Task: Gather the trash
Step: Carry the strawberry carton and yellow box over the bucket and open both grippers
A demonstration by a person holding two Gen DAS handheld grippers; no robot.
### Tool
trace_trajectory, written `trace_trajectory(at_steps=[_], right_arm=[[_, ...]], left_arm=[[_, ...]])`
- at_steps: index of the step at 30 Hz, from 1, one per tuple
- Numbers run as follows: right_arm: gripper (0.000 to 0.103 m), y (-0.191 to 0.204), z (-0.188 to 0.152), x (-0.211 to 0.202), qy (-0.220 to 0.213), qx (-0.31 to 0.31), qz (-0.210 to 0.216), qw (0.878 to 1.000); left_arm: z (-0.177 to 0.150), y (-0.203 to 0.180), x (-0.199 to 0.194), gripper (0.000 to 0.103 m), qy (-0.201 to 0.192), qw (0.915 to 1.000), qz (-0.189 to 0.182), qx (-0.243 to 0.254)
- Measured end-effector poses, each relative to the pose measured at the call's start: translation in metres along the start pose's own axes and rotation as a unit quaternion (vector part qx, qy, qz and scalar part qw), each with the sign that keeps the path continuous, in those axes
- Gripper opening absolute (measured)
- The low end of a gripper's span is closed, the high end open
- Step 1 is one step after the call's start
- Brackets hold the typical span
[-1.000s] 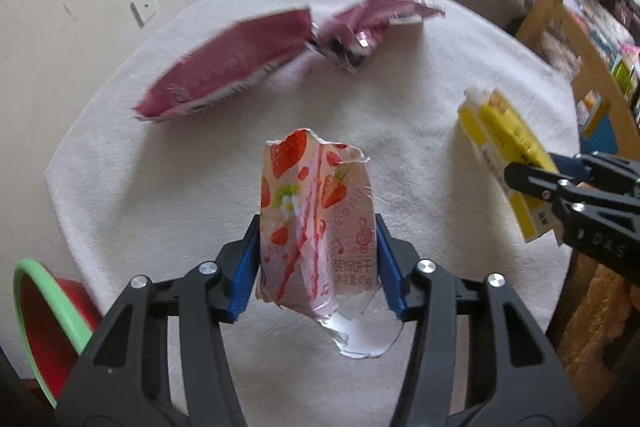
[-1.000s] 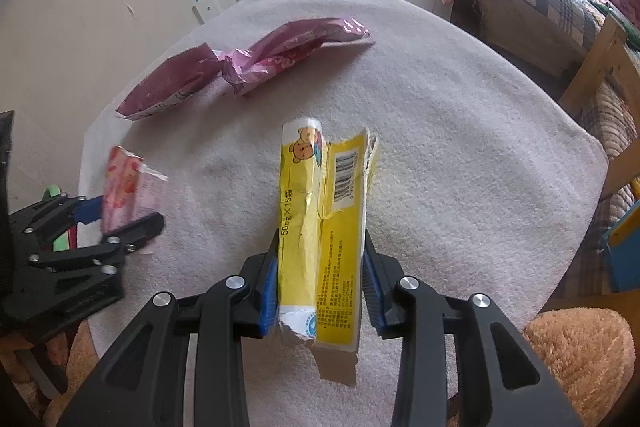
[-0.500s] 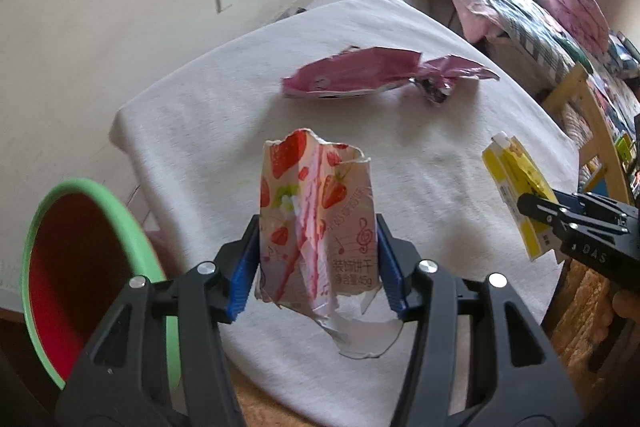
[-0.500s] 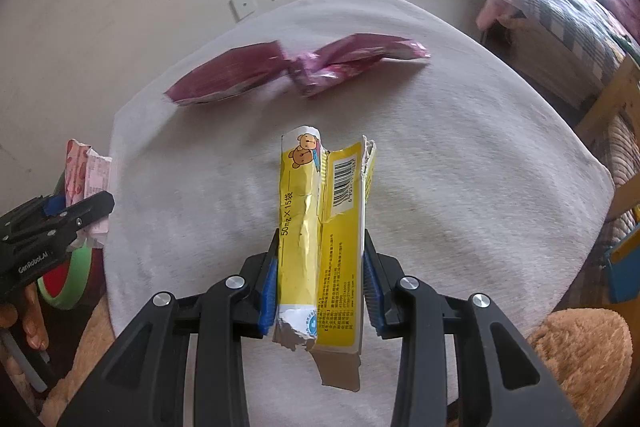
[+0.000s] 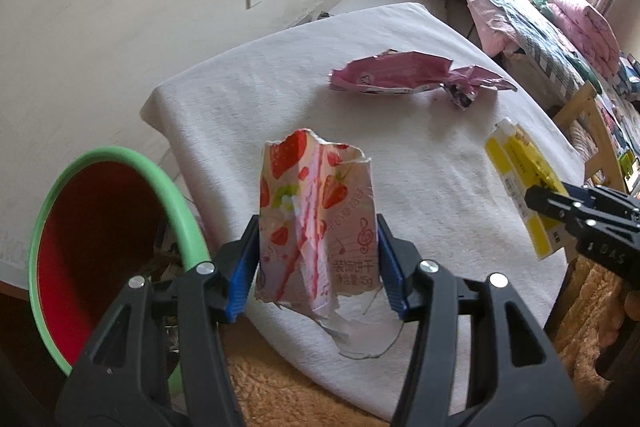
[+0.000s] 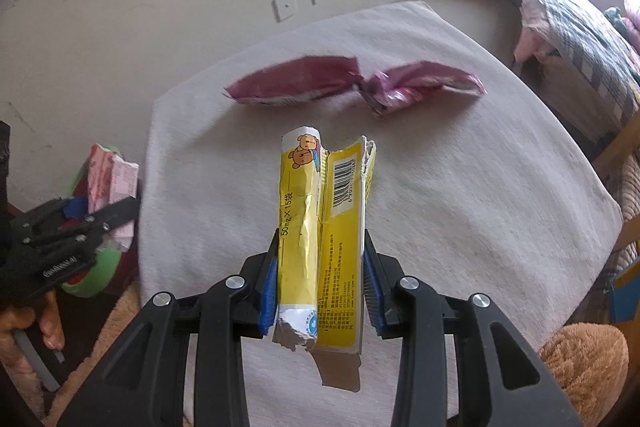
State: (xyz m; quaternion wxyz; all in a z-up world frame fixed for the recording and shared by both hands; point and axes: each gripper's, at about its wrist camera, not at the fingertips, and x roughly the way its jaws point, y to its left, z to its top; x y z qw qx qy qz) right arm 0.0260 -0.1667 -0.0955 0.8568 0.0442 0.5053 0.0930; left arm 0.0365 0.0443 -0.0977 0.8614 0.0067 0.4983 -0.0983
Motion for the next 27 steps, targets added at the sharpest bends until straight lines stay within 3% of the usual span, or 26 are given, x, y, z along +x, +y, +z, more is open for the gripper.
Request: trace_trajectory(at_steps=[12, 27], right_arm=[[0.035, 0.037, 0.024, -0.011, -0.021, -0.023, 0.026, 0.999], [0.035, 0.113, 0.037, 0.01, 0.016, -0.08, 0.1, 0.992]], left_arm=[[-0.01, 0.041, -0.01, 0.052, -0.008, 0.9987, 0.018, -0.047], [-0.041, 0.107, -0.017, 0.053, -0.005, 0.9911, 0.066, -0.115]])
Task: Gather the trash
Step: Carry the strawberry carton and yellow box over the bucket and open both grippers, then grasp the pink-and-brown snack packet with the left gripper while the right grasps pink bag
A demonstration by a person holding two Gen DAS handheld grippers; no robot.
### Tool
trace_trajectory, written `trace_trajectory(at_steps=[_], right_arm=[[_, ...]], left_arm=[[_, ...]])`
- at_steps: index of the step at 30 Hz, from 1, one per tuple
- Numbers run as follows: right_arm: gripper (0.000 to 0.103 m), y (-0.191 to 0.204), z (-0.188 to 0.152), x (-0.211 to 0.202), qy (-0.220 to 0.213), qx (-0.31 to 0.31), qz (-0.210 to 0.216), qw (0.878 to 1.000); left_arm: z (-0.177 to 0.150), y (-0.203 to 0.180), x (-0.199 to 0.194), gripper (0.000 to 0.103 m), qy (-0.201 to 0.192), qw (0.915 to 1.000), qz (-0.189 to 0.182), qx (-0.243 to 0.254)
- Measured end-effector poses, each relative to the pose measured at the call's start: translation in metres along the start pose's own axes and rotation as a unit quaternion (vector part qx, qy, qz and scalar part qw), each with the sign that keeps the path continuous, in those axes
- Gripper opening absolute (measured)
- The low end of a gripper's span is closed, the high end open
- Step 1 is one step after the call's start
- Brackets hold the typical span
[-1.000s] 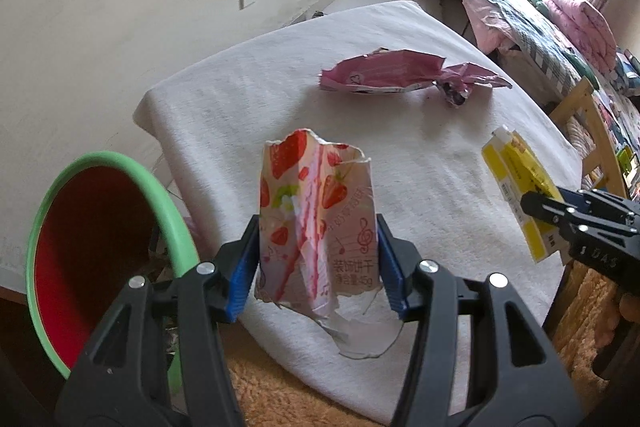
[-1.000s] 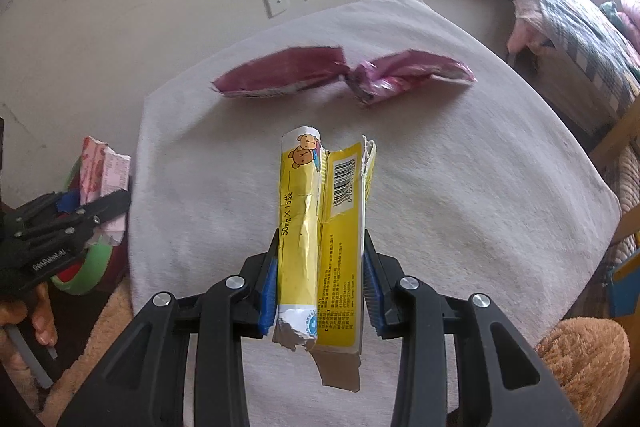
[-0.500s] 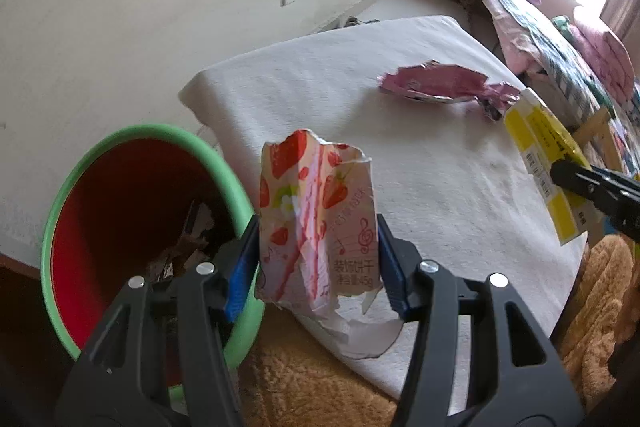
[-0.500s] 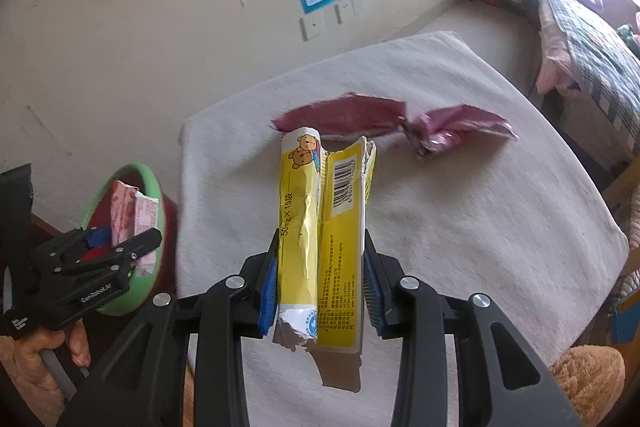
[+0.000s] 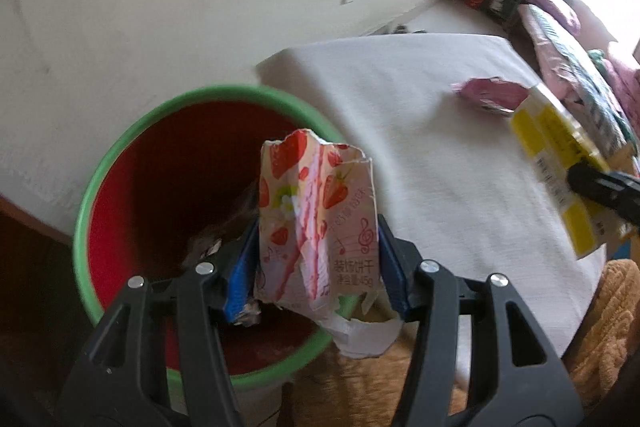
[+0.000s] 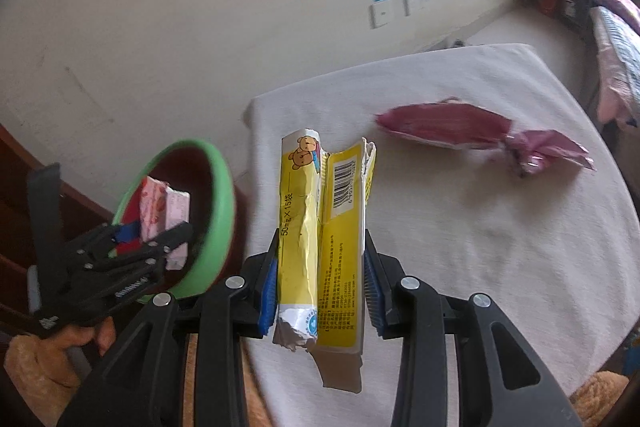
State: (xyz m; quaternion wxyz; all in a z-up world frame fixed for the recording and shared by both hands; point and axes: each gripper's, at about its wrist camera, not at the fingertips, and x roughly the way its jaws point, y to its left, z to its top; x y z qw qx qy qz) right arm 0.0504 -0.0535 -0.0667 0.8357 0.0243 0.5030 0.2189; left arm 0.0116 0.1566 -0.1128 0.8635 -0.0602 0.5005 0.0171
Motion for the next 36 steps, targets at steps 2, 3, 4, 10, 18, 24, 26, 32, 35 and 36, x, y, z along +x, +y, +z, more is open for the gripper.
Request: trace_trajectory(at_steps=[2, 3, 4, 10, 18, 24, 26, 32, 35, 36], right_arm=[[0.035, 0.011, 0.005, 0.006, 0.005, -0.004, 0.014, 1.0], [0.035, 0.019, 0.009, 0.011, 0.01, -0.009, 0.022, 1.0], [0.035, 0.027, 0.01, 0.015, 0.013, -0.014, 0.026, 0.999], [0.036, 0.074, 0.024, 0.045, 0.046, -0.041, 0.068, 0.996], [0.056, 0.116, 0.037, 0.063, 0.07, -0.041, 0.13, 0.988], [0.068, 0.066, 0.043, 0.064, 0.056, 0.025, 0.105, 0.993], [0.068, 0.029, 0.046, 0.061, 0.048, 0.07, 0.089, 0.992], [0.075, -0.115, 0.048, 0.025, -0.021, 0.239, -0.02, 0.971], [0.076, -0.185, 0.043, 0.009, -0.054, 0.333, -0.06, 0.94], [0.076, -0.204, 0.041, 0.006, -0.06, 0.354, -0.071, 0.931]], left_arm=[[-0.004, 0.014, 0.002, 0.053, 0.005, 0.9998, 0.008, -0.015], [-0.006, 0.022, 0.002, 0.053, 0.007, 0.9996, 0.013, -0.023], [-0.008, 0.028, 0.003, 0.053, 0.008, 0.9994, 0.017, -0.029], [-0.015, 0.06, 0.002, 0.053, 0.014, 0.9971, 0.033, -0.067], [-0.025, 0.083, 0.003, 0.068, 0.023, 0.9934, 0.05, -0.101], [-0.034, 0.087, 0.006, 0.078, 0.032, 0.9925, 0.053, -0.105], [-0.035, 0.086, 0.007, 0.079, 0.036, 0.9924, 0.052, -0.105], [-0.029, 0.08, 0.007, 0.082, 0.031, 0.9932, 0.057, -0.097], [-0.022, 0.075, 0.006, 0.082, 0.026, 0.9929, 0.059, -0.1], [-0.016, 0.072, 0.011, 0.082, 0.025, 0.9929, 0.057, -0.101]])
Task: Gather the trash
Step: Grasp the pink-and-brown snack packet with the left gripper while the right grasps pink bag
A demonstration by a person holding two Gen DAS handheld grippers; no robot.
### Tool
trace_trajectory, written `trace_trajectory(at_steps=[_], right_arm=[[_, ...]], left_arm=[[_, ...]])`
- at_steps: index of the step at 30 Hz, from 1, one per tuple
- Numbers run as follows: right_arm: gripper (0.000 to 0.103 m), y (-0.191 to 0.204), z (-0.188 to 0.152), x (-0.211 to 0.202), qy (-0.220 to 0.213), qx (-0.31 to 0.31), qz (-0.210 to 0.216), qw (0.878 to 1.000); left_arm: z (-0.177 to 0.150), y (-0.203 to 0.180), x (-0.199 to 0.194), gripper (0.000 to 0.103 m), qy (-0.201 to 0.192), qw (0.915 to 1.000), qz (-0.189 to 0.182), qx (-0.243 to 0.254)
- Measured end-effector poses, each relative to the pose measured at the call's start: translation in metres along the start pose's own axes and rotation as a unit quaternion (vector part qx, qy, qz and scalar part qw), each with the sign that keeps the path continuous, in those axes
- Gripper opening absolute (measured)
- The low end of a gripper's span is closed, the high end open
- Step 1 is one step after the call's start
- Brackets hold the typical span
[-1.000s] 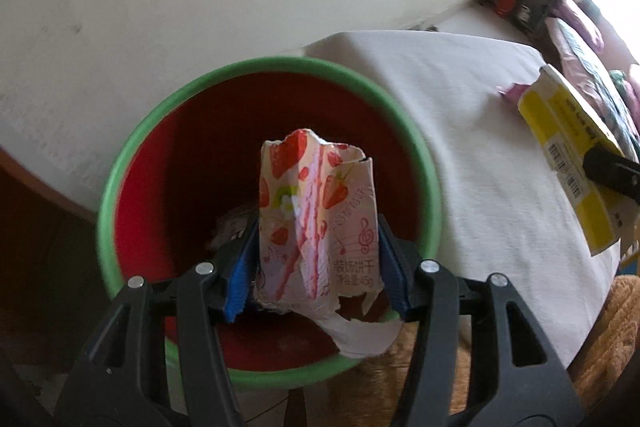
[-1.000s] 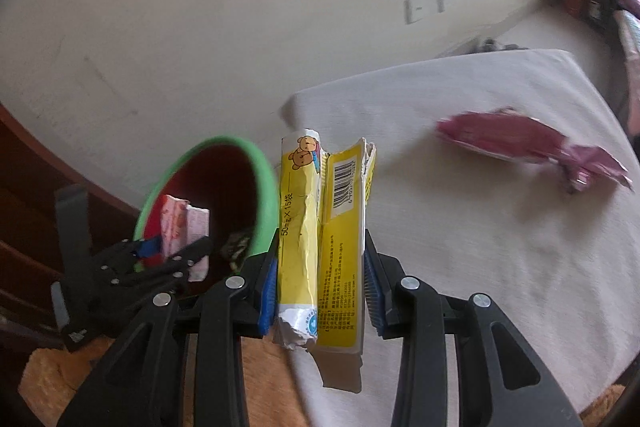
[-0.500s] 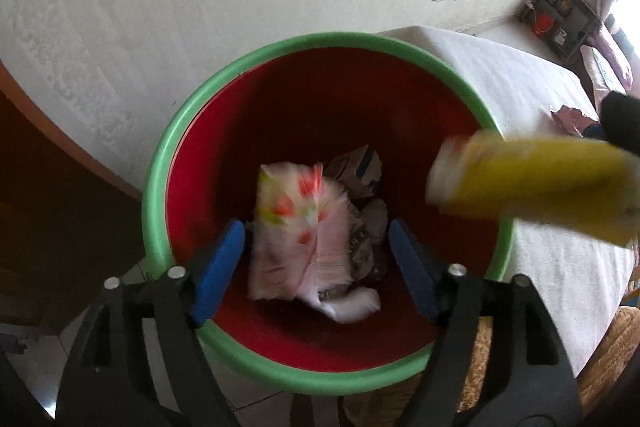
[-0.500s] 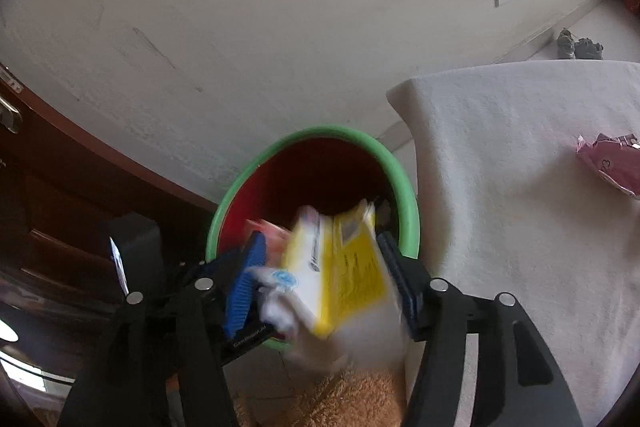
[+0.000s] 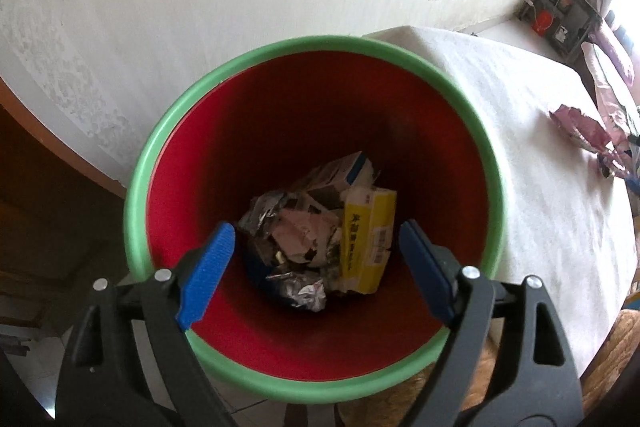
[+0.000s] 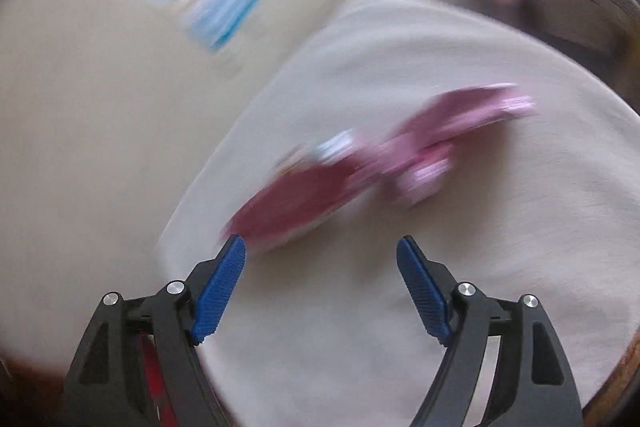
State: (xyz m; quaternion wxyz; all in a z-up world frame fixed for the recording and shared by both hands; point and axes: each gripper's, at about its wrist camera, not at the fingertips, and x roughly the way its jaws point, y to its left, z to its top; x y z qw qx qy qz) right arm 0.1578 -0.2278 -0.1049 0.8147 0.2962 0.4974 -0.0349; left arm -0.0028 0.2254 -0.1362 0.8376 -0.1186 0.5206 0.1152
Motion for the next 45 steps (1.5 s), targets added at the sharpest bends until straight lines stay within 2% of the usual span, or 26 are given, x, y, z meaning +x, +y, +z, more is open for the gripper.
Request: trace_trajectory(at_steps=[3, 7, 9, 13, 14, 15, 16, 20, 22, 26, 28, 29, 32, 33, 36, 39, 41, 42, 43, 45], right_arm=[[0.076, -0.031, 0.029, 0.011, -0.014, 0.041, -0.042, 0.998], [0.079, -0.04, 0.046, 0.033, 0.0, 0.066, -0.057, 0.996], [0.079, -0.034, 0.044, 0.044, 0.011, 0.051, -0.07, 0.996], [0.077, -0.023, 0.043, 0.059, 0.003, -0.031, -0.1, 0.994], [0.074, -0.022, 0.045, 0.06, 0.001, -0.049, -0.101, 0.994], [0.062, -0.025, 0.042, 0.061, 0.004, -0.069, -0.1, 0.993], [0.045, -0.026, 0.04, 0.063, 0.013, -0.088, -0.09, 0.992], [0.034, -0.031, 0.036, 0.049, 0.025, -0.112, -0.054, 0.992], [0.034, -0.041, 0.028, 0.035, 0.031, -0.102, -0.014, 0.994], [0.034, -0.067, -0.007, -0.003, 0.043, -0.11, 0.01, 0.993], [0.035, -0.078, -0.027, -0.014, 0.053, -0.111, 0.011, 0.992], [0.035, -0.083, -0.037, -0.019, 0.06, -0.109, 0.009, 0.992], [0.037, -0.103, -0.068, -0.024, 0.077, -0.094, 0.007, 0.993], [0.037, -0.103, -0.07, -0.024, 0.08, -0.095, 0.009, 0.992], [0.037, -0.098, -0.069, -0.029, 0.069, -0.109, 0.017, 0.991], [0.038, -0.095, -0.072, -0.031, 0.071, -0.121, 0.032, 0.99], [0.042, -0.094, -0.073, -0.028, 0.075, -0.124, 0.036, 0.989], [0.047, -0.094, -0.074, -0.028, 0.075, -0.127, 0.037, 0.988], [0.054, -0.093, -0.074, -0.027, 0.073, -0.128, 0.037, 0.988], [0.062, -0.094, -0.072, -0.029, 0.068, -0.124, 0.041, 0.989]], left_arm=[[0.005, -0.017, -0.002, 0.082, 0.0, 0.9999, -0.009, 0.01], [0.012, -0.051, -0.007, 0.082, -0.006, 0.9988, -0.025, 0.042], [0.014, -0.074, -0.008, 0.083, -0.006, 0.9967, -0.04, 0.07], [0.017, -0.124, -0.008, 0.086, -0.012, 0.9886, -0.058, 0.139], [0.017, -0.138, -0.007, 0.087, -0.012, 0.9853, -0.063, 0.158], [0.017, -0.152, -0.005, 0.087, -0.012, 0.9814, -0.066, 0.18], [0.018, -0.163, -0.003, 0.087, -0.011, 0.9782, -0.067, 0.196], [0.024, -0.209, 0.004, 0.087, -0.015, 0.9642, -0.081, 0.252], [0.029, -0.232, 0.007, 0.087, -0.021, 0.9553, -0.087, 0.282], [0.042, -0.267, 0.015, 0.093, -0.027, 0.9352, -0.101, 0.338], [0.046, -0.287, 0.025, 0.093, -0.032, 0.9188, -0.085, 0.384], [0.047, -0.299, 0.032, 0.093, -0.034, 0.9062, -0.072, 0.415], [0.051, -0.327, 0.046, 0.093, -0.04, 0.8793, -0.05, 0.472], [0.052, -0.336, 0.049, 0.093, -0.042, 0.8719, -0.048, 0.486], [0.059, -0.361, 0.055, 0.093, -0.042, 0.8573, -0.052, 0.51], [0.065, -0.385, 0.069, 0.092, -0.02, 0.852, -0.046, 0.521], [0.068, -0.393, 0.08, 0.081, 0.011, 0.8522, -0.049, 0.521], [0.069, -0.396, 0.085, 0.073, 0.029, 0.853, -0.053, 0.518], [0.07, -0.397, 0.087, 0.067, 0.034, 0.8547, -0.051, 0.516], [0.069, -0.395, 0.085, 0.063, 0.037, 0.861, -0.05, 0.505]])
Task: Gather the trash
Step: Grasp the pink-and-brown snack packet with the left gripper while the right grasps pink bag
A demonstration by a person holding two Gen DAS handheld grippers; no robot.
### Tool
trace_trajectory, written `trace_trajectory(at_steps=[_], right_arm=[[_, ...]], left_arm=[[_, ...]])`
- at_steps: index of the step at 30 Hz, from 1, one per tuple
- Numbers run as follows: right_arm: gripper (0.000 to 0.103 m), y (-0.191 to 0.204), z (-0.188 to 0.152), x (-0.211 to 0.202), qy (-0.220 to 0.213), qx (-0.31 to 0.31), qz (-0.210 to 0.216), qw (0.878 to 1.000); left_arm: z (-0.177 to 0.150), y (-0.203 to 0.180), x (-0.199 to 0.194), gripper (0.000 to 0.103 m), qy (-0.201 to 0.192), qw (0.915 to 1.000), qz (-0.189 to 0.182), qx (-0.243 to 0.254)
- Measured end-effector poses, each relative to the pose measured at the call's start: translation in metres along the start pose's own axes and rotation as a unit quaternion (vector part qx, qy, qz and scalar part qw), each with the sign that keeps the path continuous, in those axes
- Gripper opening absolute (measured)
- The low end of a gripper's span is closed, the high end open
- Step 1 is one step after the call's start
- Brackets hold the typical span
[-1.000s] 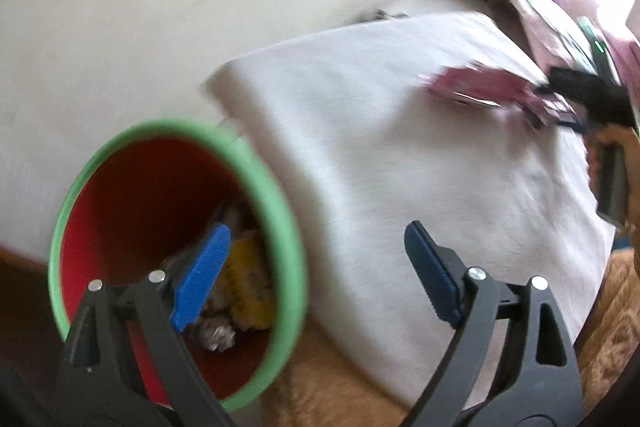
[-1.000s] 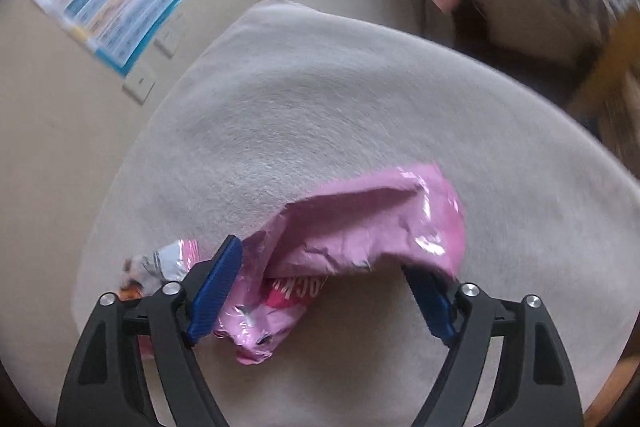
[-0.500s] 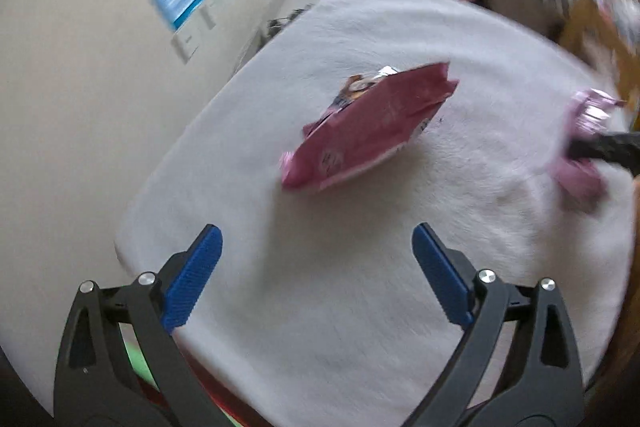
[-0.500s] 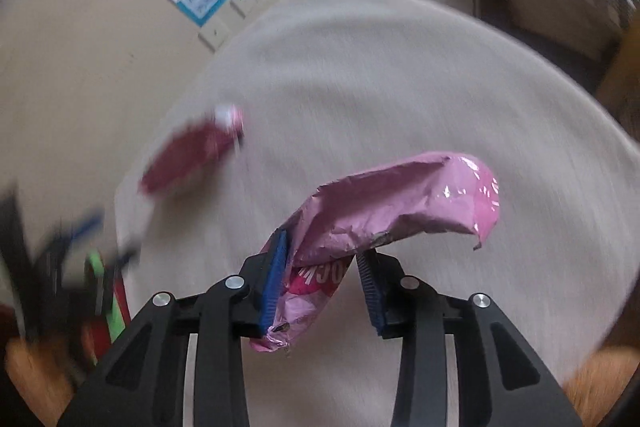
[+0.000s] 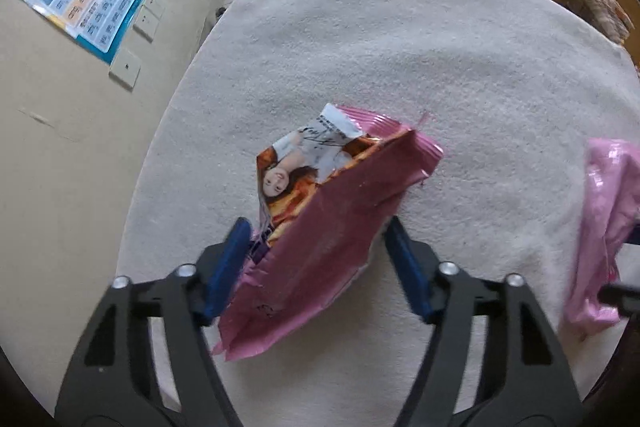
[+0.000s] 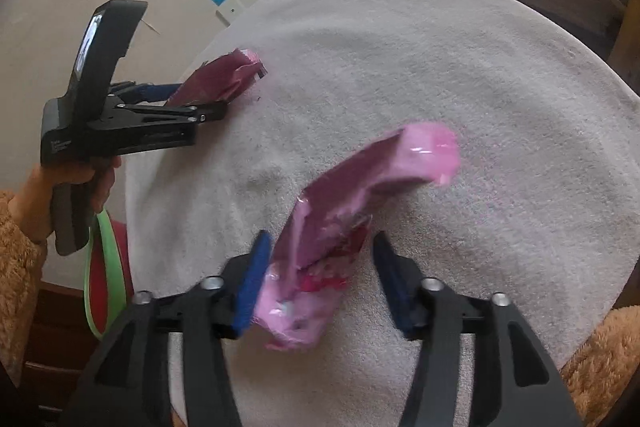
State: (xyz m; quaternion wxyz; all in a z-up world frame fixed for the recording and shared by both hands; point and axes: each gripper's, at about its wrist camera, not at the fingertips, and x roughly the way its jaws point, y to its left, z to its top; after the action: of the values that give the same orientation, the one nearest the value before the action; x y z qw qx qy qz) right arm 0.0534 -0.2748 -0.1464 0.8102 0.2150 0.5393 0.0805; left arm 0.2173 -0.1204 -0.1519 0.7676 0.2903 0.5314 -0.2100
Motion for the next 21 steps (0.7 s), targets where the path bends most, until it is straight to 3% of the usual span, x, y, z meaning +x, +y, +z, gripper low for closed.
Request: trace_trajectory(at_steps=[1, 4, 8, 15, 18, 21], right_arm=[[0.063, -0.001, 0.001, -0.001, -0.004, 0.004, 0.001, 1.0], [0.065, -0.002, 0.003, 0.0, -0.005, 0.01, -0.002, 1.0], [0.067, 0.0, 0.004, 0.001, -0.004, 0.009, -0.011, 1.0], [0.071, 0.01, 0.002, 0.009, 0.0, -0.003, -0.031, 1.0], [0.071, 0.013, 0.001, 0.007, -0.003, -0.011, -0.036, 0.999], [0.071, 0.014, -0.001, 0.007, -0.005, -0.014, -0.042, 0.999]], left_arm=[[-0.003, 0.0, -0.003, 0.058, -0.002, 1.0, -0.003, -0.005], [-0.016, -0.001, -0.016, 0.056, -0.011, 0.9998, -0.002, -0.019], [-0.045, 0.009, -0.038, 0.055, -0.019, 0.9969, -0.013, -0.075], [-0.119, 0.021, -0.077, 0.055, -0.036, 0.9798, -0.055, -0.189], [-0.142, 0.013, -0.088, 0.055, -0.037, 0.9733, -0.069, -0.216], [-0.157, -0.002, -0.086, 0.055, -0.024, 0.972, -0.077, -0.221]])
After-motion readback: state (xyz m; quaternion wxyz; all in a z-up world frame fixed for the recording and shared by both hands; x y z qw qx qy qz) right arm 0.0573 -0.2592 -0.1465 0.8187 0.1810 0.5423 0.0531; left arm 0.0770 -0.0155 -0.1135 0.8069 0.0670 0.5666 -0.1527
